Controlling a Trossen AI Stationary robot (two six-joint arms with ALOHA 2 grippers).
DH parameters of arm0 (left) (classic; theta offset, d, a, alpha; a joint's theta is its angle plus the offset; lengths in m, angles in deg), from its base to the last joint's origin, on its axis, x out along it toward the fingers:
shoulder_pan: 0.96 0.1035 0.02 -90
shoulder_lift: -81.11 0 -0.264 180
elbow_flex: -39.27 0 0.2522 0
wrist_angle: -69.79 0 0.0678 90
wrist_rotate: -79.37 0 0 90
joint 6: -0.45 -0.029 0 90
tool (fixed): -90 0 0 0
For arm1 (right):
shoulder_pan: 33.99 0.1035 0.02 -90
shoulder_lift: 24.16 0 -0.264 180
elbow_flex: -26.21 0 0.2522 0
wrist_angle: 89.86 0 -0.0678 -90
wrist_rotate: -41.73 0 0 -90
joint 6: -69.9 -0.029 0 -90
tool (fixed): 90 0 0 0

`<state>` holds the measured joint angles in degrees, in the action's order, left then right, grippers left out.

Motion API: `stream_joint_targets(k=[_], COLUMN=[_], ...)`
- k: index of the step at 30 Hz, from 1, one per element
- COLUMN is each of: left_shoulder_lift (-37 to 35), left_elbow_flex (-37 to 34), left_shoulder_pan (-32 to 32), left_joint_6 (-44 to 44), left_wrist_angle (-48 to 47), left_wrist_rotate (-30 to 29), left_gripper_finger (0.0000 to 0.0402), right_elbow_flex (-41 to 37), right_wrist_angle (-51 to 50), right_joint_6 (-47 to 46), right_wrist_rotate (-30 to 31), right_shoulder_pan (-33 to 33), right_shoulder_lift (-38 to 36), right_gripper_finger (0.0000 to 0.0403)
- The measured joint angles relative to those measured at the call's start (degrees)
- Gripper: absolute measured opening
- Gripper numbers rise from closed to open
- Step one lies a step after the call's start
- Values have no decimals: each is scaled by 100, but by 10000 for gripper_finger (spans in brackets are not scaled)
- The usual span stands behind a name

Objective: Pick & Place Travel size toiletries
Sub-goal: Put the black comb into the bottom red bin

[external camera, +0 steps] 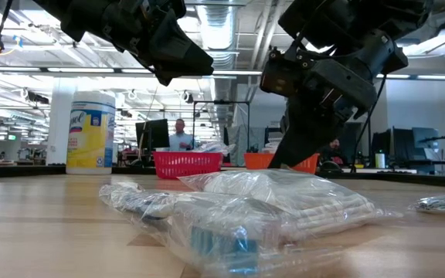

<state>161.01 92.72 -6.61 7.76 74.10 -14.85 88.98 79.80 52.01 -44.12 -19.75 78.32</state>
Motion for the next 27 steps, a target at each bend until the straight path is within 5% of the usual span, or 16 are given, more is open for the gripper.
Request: stream_joint_targets(k=[27], left_shoulder_lift=[0], left_elbow_flex=[-7], left_shoulder_pan=[20], left_joint_6=[1], left_wrist_angle=[13], left_wrist_rotate=[-1], left_gripper_finger=[109], right_elbow_flex=[626], right_wrist_angle=[-663], right_joint_6=[8], right_wrist_rotate=[495], right_shoulder_pan=[42], right_shoulder_lift=[486], right_gripper_finger=[0])
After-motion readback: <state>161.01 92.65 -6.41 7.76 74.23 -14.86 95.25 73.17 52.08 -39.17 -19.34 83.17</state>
